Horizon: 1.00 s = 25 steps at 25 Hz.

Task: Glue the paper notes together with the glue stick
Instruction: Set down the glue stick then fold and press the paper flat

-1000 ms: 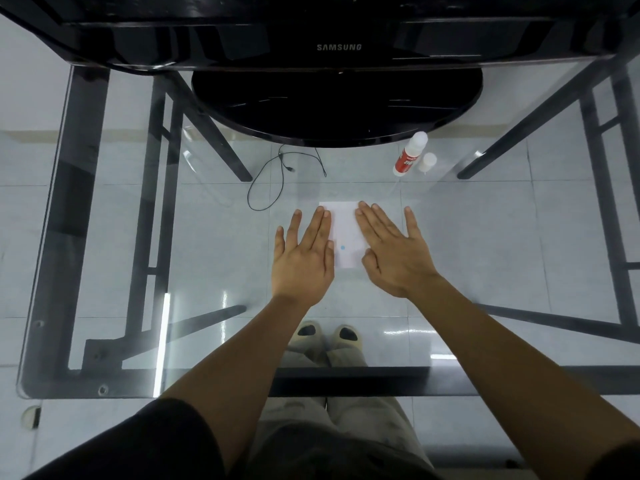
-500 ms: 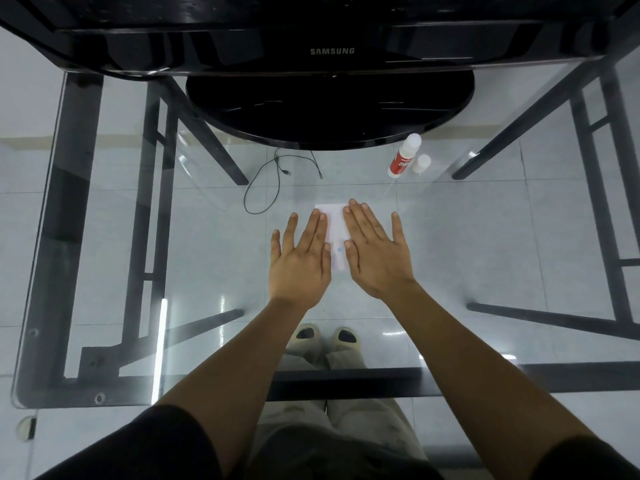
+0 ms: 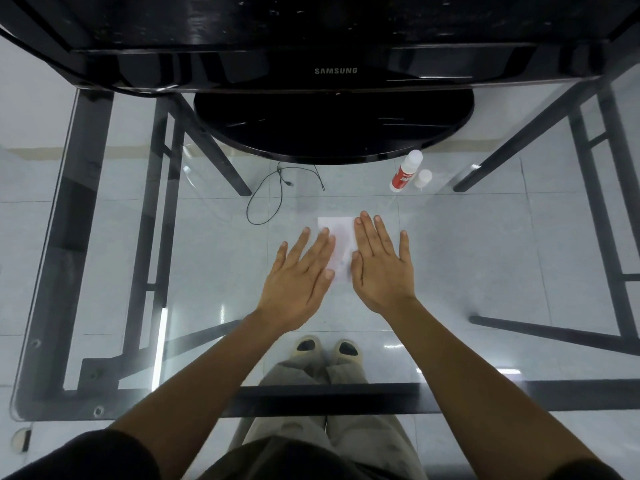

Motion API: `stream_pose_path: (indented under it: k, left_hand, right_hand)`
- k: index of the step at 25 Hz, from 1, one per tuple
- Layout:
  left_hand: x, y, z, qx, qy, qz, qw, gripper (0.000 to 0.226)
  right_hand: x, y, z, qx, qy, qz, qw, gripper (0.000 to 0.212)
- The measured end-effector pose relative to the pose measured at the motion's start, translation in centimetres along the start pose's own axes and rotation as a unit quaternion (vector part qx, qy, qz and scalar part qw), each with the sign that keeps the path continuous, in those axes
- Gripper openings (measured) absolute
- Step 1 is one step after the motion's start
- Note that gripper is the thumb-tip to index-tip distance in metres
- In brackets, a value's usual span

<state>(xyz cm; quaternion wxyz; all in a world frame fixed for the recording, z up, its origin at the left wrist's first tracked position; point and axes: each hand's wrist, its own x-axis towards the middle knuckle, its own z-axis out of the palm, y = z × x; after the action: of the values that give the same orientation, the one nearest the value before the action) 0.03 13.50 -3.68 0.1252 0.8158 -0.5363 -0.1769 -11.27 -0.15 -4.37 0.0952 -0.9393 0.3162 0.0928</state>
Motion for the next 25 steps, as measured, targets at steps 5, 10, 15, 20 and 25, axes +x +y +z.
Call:
stream_pose_path:
  k: [5, 10, 15, 20, 25]
  left_hand:
    - [-0.6, -2.7, -0.6, 0.187, -0.102, 0.184, 0.96, 0.06]
    - [4.0, -5.2, -3.5, 0.197, -0.102, 0.107, 0.969, 0.056]
    - [3.1, -3.1, -2.2, 0.21, -0.075, 0.206, 0.953, 0.058]
    - [6.0, -3.2, -2.5, 0.166, -0.068, 0.073, 0.981, 0.054]
    - [3.2, -1.1, -0.1, 0.174, -0.047, -0.048, 0.983, 0.058]
  right_hand:
    - [0.1, 0.2, 0.1, -0.007, -0.006, 0.0, 1.0, 0.059]
    - [0.1, 0.2, 0.0, 0.007, -0.001, -0.002, 1.0, 0.057]
    - [-0.1, 0.3, 0.1, 0.012, 0.007, -0.003, 1.0, 0.057]
    - [0.1, 0.3, 0.5, 0.005, 0.012, 0.003, 1.0, 0.057]
    - [0.1, 0.1, 0.6, -0.011, 0.018, 0.011, 1.0, 0.059]
